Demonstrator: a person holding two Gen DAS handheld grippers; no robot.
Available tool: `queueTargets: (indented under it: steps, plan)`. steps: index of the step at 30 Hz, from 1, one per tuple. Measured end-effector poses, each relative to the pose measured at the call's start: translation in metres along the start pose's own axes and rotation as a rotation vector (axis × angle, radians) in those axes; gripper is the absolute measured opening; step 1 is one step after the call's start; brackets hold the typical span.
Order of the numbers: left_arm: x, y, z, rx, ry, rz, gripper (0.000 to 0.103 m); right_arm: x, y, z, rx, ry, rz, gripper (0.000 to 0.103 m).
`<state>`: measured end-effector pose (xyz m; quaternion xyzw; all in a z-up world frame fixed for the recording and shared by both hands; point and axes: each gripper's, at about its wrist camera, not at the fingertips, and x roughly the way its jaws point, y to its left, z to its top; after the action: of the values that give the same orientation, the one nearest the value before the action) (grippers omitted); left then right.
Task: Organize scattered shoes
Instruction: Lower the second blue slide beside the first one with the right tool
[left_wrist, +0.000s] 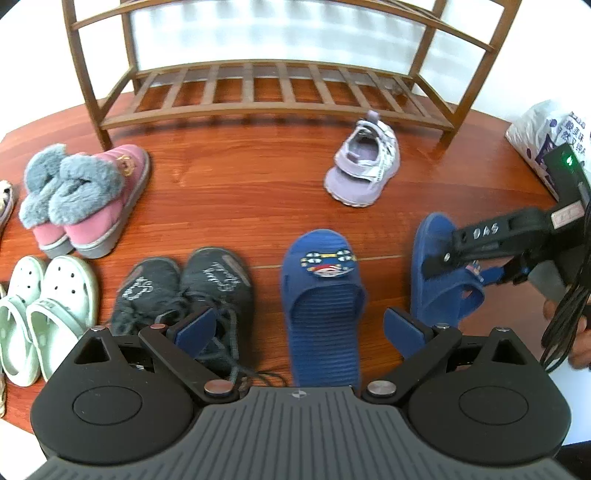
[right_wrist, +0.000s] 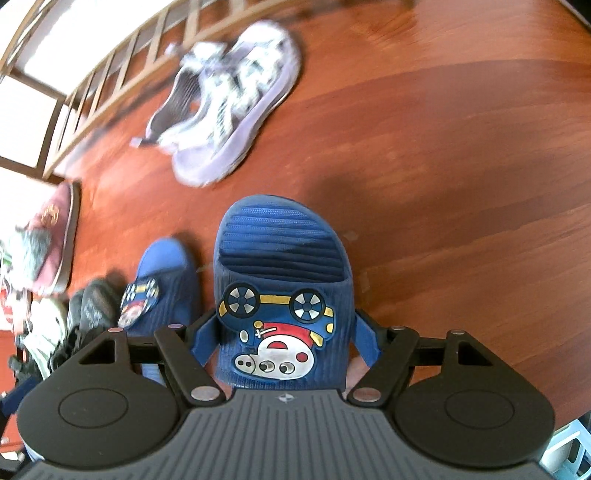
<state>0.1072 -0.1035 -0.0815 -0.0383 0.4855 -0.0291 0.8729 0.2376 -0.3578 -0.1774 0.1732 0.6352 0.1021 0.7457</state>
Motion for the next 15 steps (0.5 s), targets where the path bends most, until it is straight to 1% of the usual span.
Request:
queueTargets:
  steps: [7, 15]
  plan:
    - [-0.011, 0.021, -0.002, -0.015, -0.022, 0.007, 0.098, 0.021, 0.03, -0.009, -0.027, 0.023, -0.019, 0.079]
    - [-0.014, 0.039, -0.007, -0.029, -0.013, 0.015, 0.098, 0.035, 0.042, -0.007, -0.031, 0.025, -0.066, 0.082]
